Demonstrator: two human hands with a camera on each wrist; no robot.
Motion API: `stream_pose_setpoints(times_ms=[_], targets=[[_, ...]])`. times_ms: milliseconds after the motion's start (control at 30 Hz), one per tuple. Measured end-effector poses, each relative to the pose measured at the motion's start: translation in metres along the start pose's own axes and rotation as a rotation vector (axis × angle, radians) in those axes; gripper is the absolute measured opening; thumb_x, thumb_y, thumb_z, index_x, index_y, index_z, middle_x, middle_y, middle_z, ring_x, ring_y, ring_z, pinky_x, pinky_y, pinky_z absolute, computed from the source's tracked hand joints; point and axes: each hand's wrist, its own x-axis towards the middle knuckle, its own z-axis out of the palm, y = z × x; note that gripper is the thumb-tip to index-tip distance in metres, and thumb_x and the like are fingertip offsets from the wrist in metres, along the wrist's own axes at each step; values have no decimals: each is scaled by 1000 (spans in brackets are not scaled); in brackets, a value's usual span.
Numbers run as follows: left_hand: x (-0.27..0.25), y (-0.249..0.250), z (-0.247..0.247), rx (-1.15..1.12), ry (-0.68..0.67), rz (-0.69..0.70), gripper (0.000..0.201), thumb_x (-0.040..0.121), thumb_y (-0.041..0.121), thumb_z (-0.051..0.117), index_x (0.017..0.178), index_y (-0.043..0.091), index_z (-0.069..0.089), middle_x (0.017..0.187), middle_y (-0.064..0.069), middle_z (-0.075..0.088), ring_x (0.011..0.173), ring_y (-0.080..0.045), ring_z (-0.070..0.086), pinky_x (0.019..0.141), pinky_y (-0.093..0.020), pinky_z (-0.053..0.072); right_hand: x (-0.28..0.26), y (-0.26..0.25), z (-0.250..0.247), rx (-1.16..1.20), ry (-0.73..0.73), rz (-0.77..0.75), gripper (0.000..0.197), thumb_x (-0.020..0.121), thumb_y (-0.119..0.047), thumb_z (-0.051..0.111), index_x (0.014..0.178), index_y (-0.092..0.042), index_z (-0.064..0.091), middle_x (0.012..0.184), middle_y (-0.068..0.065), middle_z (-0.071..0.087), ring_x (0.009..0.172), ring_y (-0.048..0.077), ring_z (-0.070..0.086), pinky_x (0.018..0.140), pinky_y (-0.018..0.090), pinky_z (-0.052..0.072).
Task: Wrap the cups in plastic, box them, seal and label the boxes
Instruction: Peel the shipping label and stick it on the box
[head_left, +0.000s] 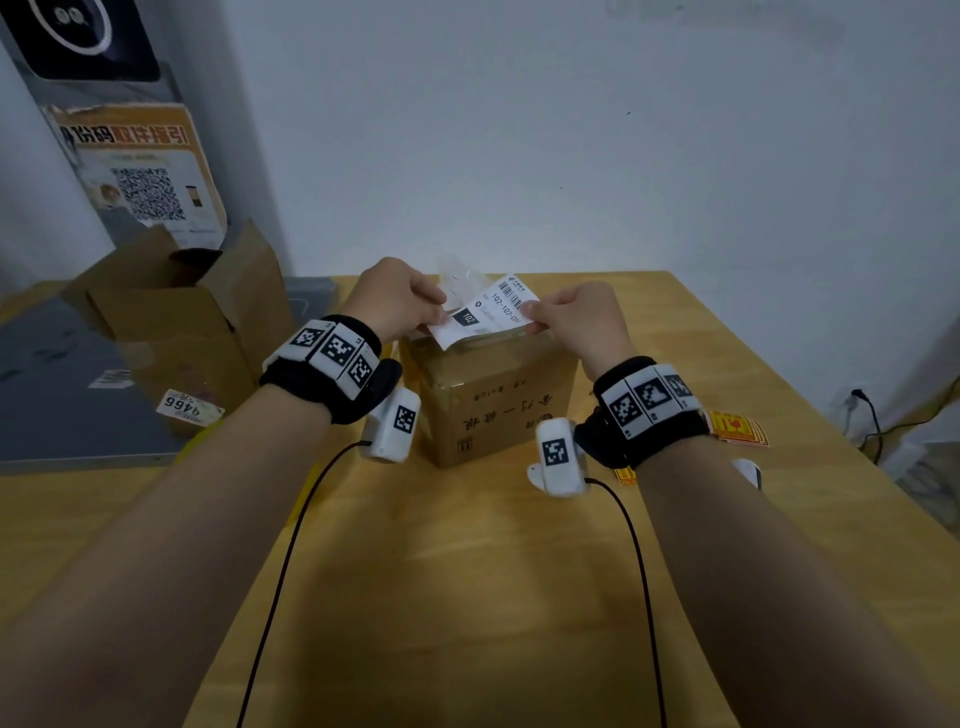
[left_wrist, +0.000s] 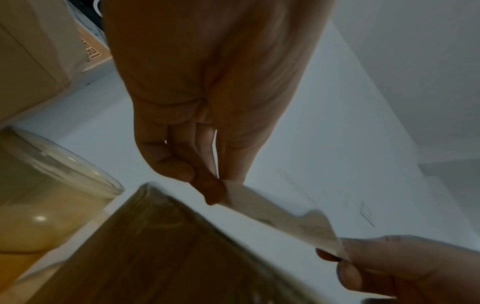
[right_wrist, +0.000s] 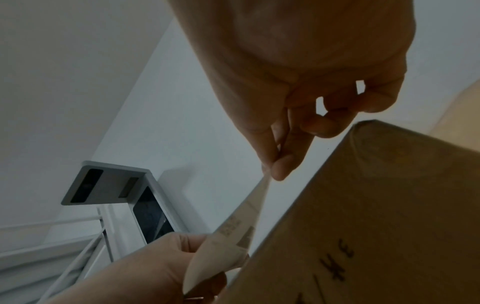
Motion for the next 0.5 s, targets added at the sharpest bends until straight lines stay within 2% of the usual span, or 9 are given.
stream_pose_setpoints(times_ms=[33,133,167,267,400,500], targets=[[0,-1,1,24,1,10,15,81,14,86,92,21,78,99,-2,76,86,-16,71,75,-27,59,0,1,1,-23,-3,9,18,90,-31,78,76,-20,79,69,-13,76,90,5,67,92,34,48],[-1,-5,5,75,12,51,14,82,16,85,94,22,79,98,2,75,95,-14,69,90,-32,57,1,4,4,-90,5,18,21,91,-33,77,75,-21,80,76,-11,76,88,5,64,87,33,48],[-2,-6,5,75,16,59,15,83,16,84,96,22,79,97,2,75,96,-13,68,91,-32,55,1,4,4,-112,11,21,23,91,-34,76,73,-21,79,78,-10,76,88,5,64,84,32,47],[-3,-10,7,39,49,69,15,83,11,82,95,21,79,91,4,75,92,-11,69,88,-31,56,2,4,6,-176,28,25,21,91,-38,75,78,-23,79,84,-9,76,88,9,65,78,30,45],[-7,-16,8,10,90,65,17,84,7,81,89,23,77,84,5,74,85,-9,69,79,-24,53,5,5,11,-233,55,23,19,90,-43,75,96,-25,79,96,-6,77,96,16,69,88,37,56],[-9,-22,10,-40,120,52,18,85,8,80,86,25,75,87,6,75,88,-8,68,82,-23,52,6,6,14,-277,69,18,23,88,-45,75,99,-25,78,103,-5,77,101,20,69,88,35,54]])
